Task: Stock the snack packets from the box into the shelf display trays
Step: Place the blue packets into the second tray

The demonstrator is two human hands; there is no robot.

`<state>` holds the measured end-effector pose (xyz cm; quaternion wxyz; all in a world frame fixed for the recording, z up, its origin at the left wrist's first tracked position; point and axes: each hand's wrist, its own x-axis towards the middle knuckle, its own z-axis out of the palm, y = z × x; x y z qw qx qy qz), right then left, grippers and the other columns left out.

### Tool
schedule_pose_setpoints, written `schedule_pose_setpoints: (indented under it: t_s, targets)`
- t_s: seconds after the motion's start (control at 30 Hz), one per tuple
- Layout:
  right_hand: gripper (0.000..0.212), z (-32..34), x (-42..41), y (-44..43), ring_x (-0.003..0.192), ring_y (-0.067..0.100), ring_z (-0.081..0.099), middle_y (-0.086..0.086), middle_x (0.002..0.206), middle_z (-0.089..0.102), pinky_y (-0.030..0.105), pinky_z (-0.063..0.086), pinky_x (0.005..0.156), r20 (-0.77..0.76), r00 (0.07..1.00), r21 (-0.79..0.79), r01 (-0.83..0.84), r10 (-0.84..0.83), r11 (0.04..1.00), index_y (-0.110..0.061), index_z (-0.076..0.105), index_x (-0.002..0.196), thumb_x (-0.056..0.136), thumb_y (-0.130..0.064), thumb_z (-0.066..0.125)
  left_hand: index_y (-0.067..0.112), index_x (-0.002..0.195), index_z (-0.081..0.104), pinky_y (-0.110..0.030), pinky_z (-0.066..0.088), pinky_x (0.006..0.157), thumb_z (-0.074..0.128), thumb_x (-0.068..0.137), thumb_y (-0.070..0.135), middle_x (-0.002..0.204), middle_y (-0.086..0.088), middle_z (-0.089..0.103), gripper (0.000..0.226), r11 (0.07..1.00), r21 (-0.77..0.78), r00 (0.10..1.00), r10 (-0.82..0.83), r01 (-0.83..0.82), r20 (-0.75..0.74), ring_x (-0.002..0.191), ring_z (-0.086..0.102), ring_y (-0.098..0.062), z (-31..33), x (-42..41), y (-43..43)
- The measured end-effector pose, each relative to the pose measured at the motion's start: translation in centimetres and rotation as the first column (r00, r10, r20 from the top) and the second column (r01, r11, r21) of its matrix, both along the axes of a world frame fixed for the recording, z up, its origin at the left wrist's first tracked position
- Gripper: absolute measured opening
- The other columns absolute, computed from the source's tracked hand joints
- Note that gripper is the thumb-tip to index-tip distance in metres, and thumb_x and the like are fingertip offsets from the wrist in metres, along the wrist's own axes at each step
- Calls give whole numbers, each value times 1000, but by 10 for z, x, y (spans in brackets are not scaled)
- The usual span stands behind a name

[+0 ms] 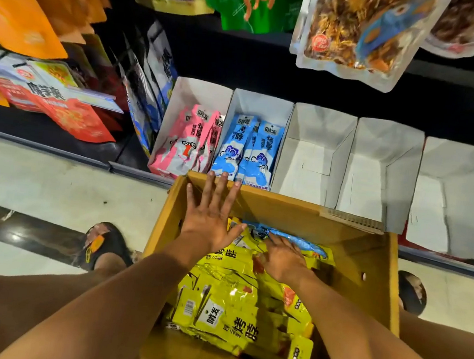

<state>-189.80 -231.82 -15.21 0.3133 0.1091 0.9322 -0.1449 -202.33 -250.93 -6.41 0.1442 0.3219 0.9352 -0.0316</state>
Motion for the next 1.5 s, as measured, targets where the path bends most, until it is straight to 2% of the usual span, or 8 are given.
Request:
schedule_pose_setpoints:
  t_s: [0.33, 0.57, 0.67, 0.87, 1.03, 1.1, 1.27, 1.5]
  targets:
    - [40, 66, 19, 18, 137, 23, 46, -6, 157, 37, 42, 28, 115, -104, 995, -25, -15, 13, 1000, -20, 48, 141, 103, -25, 37, 35, 151, -38, -70, -7, 120, 39, 94, 71, 162, -3, -40, 102, 998, -59, 995, -19, 26, 103, 149, -35, -34, 24, -4, -4]
    - [39, 162, 28, 23, 137, 18, 47, -3, 150, 47, 26, 31, 115, -265, 962, -232, 4, -67, 973, -19, 54, 142, 107, -29, 38, 35, 163, 10, -63, -7, 122, 54, 86, 77, 172, 1, 0, 98, 999, -39, 967, -22, 33, 255, 158, -11, -28, 91, -12, -3]
    - [34, 217, 26, 22, 129, 13, 50, -2, 143, 54, 17, 31, 106, -349, 922, -362, 30, -165, 932, -15, 61, 135, 107, -22, 43, 41, 146, 44, -52, 24, 120, 67, 82, 72, 156, 5, 46, 75, 997, 76, 930, -1, -29, 368, 148, 36, -27, 130, -8, -1]
    - [29, 293, 17, 21, 111, 12, 65, 3, 121, 70, 25, 50, 92, -177, 772, -838, 207, -610, 505, -9, 70, 116, 106, -14, 43, 20, 146, 52, -40, 42, 116, 80, 75, 62, 147, 6, 56, 87, 843, 417, 695, -72, -341, 715, 132, 55, -14, 180, 4, 1]
    - [28, 315, 14, 11, 117, 23, 66, 3, 124, 71, 53, 52, 98, 63, 662, -967, 225, -747, 117, -10, 70, 119, 104, -19, 48, 14, 127, 66, -38, 60, 88, 77, 91, 21, 117, -5, 76, 38, 595, 482, 502, -148, -643, 852, 108, 73, -23, 182, 27, 10]
    - [24, 307, 11, 3, 113, 23, 68, 3, 124, 70, 52, 55, 96, 17, 649, -955, 237, -760, 181, -18, 69, 121, 101, -16, 55, 12, 125, 67, -38, 63, 78, 72, 95, 17, 111, -9, 78, 30, 514, 485, 481, -152, -708, 863, 102, 75, -27, 180, 33, 12]
    - [80, 278, 3, -16, 108, 8, 62, -11, 143, 40, 34, 54, 95, -477, 792, -466, 141, -382, 873, -33, 44, 147, 77, -52, 76, 14, 120, 69, -50, 61, 85, 71, 96, 19, 112, -7, 77, 24, 357, 419, 409, -109, -835, 906, 102, 75, -28, 167, 33, 16]
    - [87, 265, -36, -30, 130, 16, 50, -12, 149, 38, 37, 48, 98, -488, 841, -126, 196, -233, 972, -37, 33, 150, 74, -58, 68, 10, 122, 65, -33, 62, 71, 63, 102, 24, 106, -6, 73, 25, 345, 365, 382, -18, -865, 924, 91, 69, -22, 140, 8, 29]
